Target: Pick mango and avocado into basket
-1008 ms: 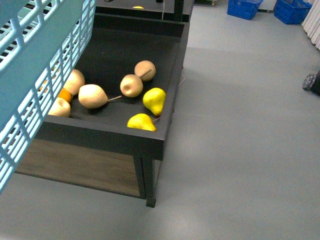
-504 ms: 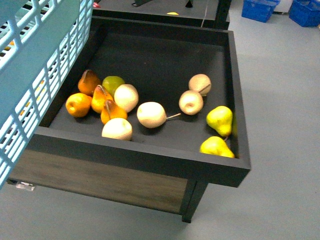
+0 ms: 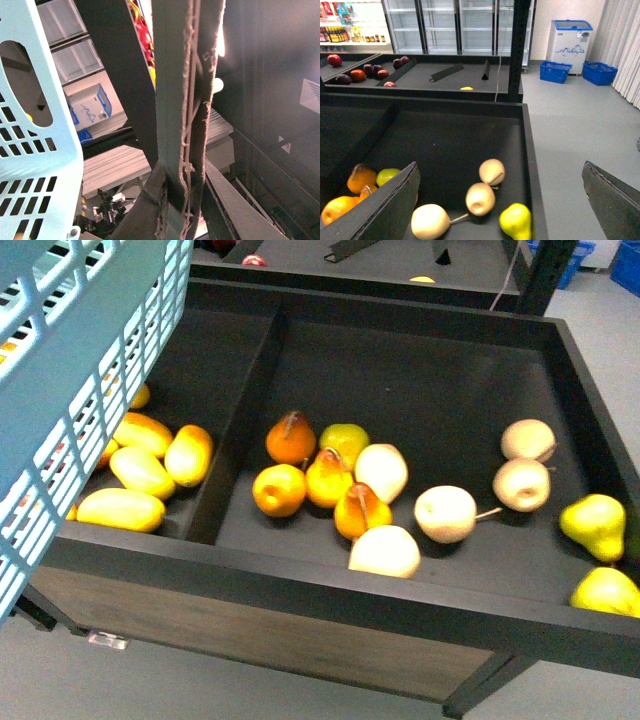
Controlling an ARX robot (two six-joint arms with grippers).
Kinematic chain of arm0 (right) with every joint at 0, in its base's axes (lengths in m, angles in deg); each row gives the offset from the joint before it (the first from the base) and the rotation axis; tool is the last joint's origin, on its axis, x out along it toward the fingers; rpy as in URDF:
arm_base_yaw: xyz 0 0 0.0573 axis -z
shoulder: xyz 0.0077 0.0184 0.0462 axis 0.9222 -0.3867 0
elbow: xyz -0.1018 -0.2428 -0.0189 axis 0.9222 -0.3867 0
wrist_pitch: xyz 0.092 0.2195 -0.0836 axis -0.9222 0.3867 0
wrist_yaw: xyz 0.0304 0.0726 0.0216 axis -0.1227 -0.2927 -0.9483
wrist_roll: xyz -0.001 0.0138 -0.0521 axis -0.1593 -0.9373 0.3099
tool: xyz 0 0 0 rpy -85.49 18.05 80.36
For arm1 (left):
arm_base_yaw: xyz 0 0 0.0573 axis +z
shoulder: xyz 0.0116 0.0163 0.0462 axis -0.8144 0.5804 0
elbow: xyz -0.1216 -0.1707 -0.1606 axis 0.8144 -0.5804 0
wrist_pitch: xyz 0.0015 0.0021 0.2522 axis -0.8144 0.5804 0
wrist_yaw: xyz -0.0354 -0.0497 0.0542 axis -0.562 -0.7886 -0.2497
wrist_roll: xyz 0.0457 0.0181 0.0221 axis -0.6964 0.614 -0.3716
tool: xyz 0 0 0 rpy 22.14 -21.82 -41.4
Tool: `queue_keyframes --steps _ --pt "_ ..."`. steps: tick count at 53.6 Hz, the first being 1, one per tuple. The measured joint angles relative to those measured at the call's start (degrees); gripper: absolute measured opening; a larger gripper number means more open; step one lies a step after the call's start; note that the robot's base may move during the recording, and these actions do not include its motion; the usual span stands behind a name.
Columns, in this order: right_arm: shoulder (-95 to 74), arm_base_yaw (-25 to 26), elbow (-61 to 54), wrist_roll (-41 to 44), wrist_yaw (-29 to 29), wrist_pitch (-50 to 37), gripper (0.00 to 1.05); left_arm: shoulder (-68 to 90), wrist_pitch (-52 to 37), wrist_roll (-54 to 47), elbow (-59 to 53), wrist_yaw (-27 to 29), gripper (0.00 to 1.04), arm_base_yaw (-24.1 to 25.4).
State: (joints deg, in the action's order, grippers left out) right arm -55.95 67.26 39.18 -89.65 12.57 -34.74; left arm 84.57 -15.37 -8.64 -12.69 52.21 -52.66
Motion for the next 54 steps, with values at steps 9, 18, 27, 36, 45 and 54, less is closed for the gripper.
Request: queue_keyframes --steps 9,18,27,36,45,54 --pt "0.09 0.00 0.02 0.00 0.02 0.00 0.97 0.07 -0.02 -0.04 0.00 0.02 0.14 0.00" --pt "0.04 0.00 0.04 0.00 0.02 0.00 0.97 0.13 -0.02 -0.02 0.00 -0.02 0.14 0.00" --pt "0.02 0.00 0.02 0.00 0.00 0.00 0.97 0.11 0.00 0.04 0.00 -0.13 0.14 0.00" --pt "0.02 0.00 0.02 0.00 0.00 0.00 0.97 0.09 0.00 0.00 0.00 0.00 0.14 0.00" --pt "-0.02 0.00 0.00 0.00 0.04 0.00 0.97 0.11 0.00 -0.02 0.00 -0.04 0.14 0.00" --pt "0.07 0.00 0.07 0.00 0.00 0.02 0.97 0.04 -0.02 0.02 -0.02 0.00 0.14 0.00"
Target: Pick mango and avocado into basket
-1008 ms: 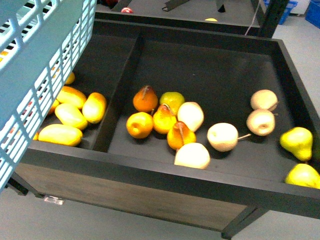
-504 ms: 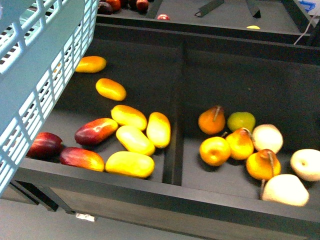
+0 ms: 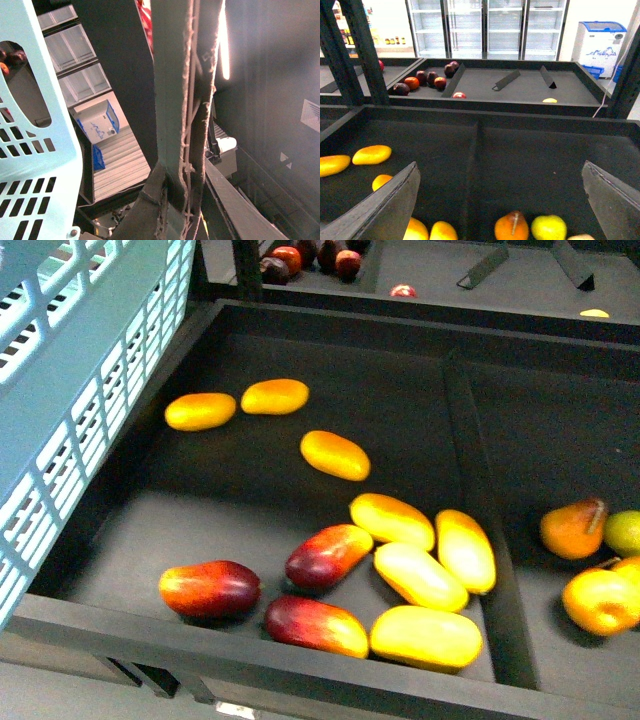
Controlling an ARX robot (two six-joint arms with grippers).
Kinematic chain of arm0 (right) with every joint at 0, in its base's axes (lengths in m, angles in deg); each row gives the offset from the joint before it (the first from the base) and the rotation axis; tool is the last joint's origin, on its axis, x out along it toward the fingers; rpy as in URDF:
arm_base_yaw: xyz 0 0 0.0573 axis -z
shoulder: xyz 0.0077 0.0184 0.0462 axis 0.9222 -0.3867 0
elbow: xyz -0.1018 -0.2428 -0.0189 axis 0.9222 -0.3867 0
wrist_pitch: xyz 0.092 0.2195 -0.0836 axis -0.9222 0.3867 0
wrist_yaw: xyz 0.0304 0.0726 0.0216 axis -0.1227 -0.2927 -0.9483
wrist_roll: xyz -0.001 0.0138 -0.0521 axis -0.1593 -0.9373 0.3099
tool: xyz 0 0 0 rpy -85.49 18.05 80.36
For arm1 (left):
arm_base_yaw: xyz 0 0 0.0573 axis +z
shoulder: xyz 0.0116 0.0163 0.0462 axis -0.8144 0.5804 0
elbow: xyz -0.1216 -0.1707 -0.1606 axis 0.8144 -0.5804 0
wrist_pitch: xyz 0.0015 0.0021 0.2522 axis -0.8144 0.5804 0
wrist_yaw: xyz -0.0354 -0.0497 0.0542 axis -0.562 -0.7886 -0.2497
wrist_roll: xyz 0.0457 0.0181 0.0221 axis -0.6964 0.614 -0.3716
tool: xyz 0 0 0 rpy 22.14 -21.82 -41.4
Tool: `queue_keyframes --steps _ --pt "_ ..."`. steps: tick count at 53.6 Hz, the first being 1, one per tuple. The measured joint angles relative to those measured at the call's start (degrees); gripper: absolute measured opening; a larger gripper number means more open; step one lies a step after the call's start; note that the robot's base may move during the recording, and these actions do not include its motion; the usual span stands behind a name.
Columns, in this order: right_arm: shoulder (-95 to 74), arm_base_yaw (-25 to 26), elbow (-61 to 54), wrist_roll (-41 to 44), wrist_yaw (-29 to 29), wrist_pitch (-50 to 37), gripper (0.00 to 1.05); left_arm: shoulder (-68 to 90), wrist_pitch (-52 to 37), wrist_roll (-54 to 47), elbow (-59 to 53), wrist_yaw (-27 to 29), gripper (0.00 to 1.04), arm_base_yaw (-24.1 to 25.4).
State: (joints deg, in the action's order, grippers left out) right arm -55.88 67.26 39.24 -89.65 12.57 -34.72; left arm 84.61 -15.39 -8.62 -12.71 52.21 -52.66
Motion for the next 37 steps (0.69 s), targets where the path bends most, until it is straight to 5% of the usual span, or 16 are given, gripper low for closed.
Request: queue_keyframes --steps 37 --pt "-0.02 0.00 -0.09 0.00 0.02 0.00 0.97 0.04 0.02 0.00 -0.02 -0.11 0.14 0.00"
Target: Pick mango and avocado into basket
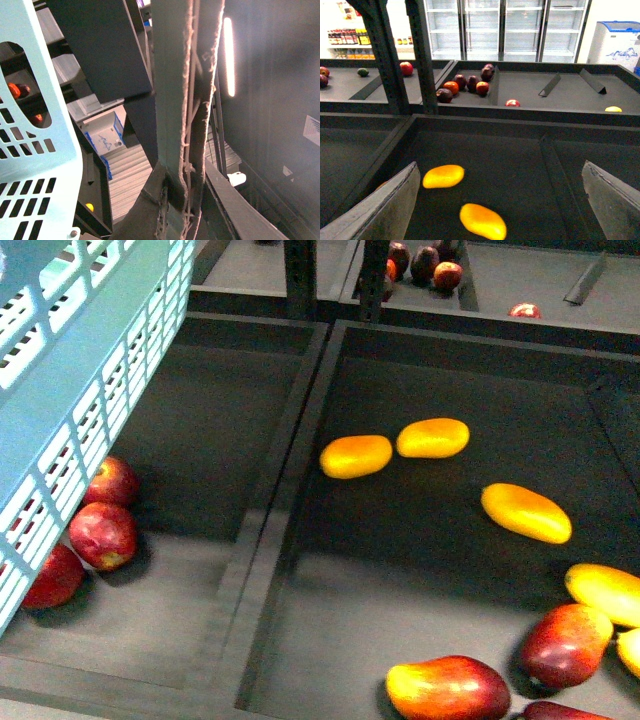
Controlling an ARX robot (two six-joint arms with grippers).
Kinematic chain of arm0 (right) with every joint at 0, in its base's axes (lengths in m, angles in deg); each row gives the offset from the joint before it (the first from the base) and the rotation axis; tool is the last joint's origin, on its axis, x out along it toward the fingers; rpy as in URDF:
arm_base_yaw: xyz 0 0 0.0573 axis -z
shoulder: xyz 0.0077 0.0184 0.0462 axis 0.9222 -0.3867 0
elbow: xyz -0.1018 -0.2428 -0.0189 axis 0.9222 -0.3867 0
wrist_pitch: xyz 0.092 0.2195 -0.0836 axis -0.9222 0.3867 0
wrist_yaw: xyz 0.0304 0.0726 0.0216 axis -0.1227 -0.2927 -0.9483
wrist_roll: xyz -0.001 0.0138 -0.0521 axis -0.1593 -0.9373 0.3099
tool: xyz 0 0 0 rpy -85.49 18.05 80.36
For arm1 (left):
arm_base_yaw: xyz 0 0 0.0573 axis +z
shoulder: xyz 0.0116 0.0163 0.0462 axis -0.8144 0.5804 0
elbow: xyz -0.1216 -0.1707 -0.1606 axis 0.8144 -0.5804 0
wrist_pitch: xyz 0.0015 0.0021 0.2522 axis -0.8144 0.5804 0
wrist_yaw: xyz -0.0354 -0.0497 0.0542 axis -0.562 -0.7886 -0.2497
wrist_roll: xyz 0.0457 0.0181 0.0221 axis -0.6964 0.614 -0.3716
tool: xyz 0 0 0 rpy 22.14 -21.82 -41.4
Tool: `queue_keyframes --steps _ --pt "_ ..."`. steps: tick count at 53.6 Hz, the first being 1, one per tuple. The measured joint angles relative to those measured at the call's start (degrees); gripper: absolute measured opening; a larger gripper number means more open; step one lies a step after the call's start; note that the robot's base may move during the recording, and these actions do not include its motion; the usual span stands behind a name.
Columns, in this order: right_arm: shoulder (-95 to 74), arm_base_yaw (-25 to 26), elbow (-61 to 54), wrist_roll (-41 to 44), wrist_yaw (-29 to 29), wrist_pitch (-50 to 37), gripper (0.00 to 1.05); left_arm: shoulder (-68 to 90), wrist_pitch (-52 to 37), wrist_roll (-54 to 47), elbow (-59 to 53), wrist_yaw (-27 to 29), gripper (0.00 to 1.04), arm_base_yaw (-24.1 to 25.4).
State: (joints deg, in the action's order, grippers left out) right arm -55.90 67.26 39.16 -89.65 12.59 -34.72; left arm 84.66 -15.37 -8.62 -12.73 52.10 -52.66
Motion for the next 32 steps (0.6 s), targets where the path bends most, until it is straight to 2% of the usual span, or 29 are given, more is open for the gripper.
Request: queue_keyframes --steps 32 --pt "0.13 -0.07 0.17 0.02 -0.48 0.00 0.97 0.15 0.00 -0.11 -0.02 0.98 0.14 0.39"
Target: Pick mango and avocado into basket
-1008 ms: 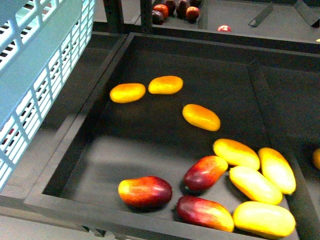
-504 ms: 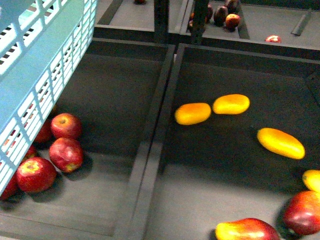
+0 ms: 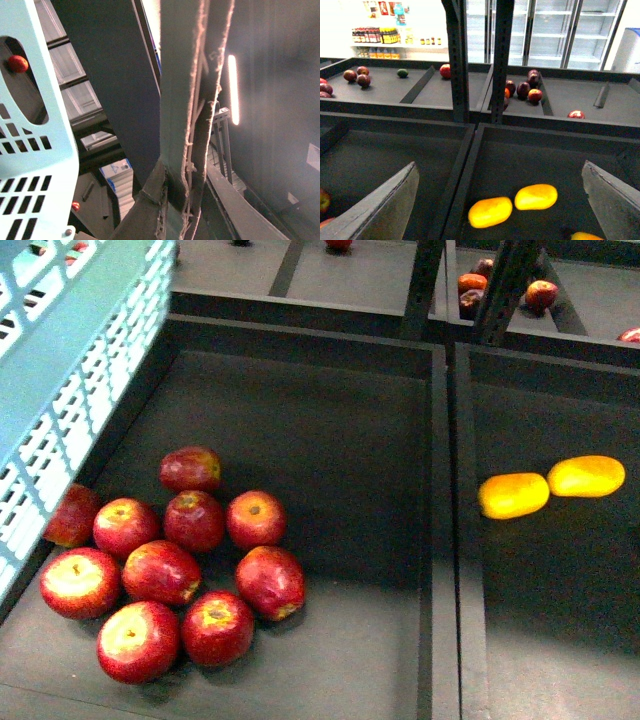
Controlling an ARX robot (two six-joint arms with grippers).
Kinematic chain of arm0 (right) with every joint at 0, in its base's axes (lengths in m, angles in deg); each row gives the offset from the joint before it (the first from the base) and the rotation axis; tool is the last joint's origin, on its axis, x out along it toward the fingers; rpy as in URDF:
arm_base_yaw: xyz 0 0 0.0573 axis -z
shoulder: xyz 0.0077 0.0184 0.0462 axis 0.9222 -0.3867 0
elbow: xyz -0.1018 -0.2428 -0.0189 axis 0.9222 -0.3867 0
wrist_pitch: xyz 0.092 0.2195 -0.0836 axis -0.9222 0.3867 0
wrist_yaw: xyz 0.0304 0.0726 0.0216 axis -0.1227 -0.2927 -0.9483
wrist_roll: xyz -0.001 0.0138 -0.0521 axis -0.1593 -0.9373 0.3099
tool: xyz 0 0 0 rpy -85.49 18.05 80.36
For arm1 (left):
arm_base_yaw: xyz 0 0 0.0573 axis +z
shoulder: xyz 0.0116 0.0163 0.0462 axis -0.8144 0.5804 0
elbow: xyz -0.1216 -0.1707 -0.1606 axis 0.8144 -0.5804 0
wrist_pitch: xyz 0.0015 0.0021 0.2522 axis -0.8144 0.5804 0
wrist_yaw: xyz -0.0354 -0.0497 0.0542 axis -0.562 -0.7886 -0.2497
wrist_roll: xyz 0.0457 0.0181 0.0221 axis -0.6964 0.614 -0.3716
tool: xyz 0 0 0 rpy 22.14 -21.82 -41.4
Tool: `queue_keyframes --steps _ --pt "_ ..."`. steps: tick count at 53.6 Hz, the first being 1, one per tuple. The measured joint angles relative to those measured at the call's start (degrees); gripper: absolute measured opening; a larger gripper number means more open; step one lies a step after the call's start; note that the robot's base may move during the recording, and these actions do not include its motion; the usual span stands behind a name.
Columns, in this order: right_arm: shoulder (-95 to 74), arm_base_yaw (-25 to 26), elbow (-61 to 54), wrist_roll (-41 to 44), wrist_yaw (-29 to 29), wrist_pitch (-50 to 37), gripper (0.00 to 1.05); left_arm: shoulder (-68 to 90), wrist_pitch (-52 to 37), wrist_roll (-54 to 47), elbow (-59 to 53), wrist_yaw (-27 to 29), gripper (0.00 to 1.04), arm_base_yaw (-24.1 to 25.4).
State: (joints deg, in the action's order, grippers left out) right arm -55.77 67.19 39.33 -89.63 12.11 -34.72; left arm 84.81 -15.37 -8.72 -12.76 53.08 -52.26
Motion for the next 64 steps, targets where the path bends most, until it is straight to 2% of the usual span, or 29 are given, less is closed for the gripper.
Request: queue_keyframes --steps 14,15,17,20,23,29,32,47,56,64 --pt "-0.13 0.02 -0.02 0.00 0.26 0.00 0.97 -0.09 1.20 -1.73 0.24 -0.09 0.14 -0.52" --pt "-0.15 0.02 -0.02 0.00 0.26 0.00 0.97 -0.39 5.77 -4.22 1.60 1.99 0.14 -1.31" --pt "-0.17 0.02 -0.02 0.00 0.28 0.00 0.97 -0.11 23.45 -11.93 8.26 6.93 0.14 -3.72" --pt "-0.09 0.02 -0.02 0.00 0.26 0.00 0.97 1.42 36.46 -21.27 13.38 7.23 0.14 -5.16" --pt "-0.09 0.02 -0.02 0.00 0.28 0.00 0.97 3.69 47.45 -33.33 17.03 6.14 0.14 -6.49" --pt "-0.11 0.02 -0.02 -0.02 0.46 0.00 0.97 10.34 60.13 -51.39 19.96 1.18 0.14 -8.57" --pt "-0.11 0.02 -0.02 0.00 0.42 0.00 0.97 15.82 61.55 -55.74 20.81 -3.06 0.14 -10.54" --pt "-0.11 0.02 -0.02 -0.02 0.44 0.00 0.97 31.95 58.03 -61.92 26.84 -15.19 0.14 -20.24" --pt "-0.09 0.02 -0.02 -0.02 0.44 0.00 0.97 37.03 55.12 -65.13 30.32 -17.46 0.14 -24.68" --pt "-0.09 0.02 -0.02 0.00 0.44 0.00 0.97 39.56 43.32 -56.46 31.56 -18.32 0.14 -25.38"
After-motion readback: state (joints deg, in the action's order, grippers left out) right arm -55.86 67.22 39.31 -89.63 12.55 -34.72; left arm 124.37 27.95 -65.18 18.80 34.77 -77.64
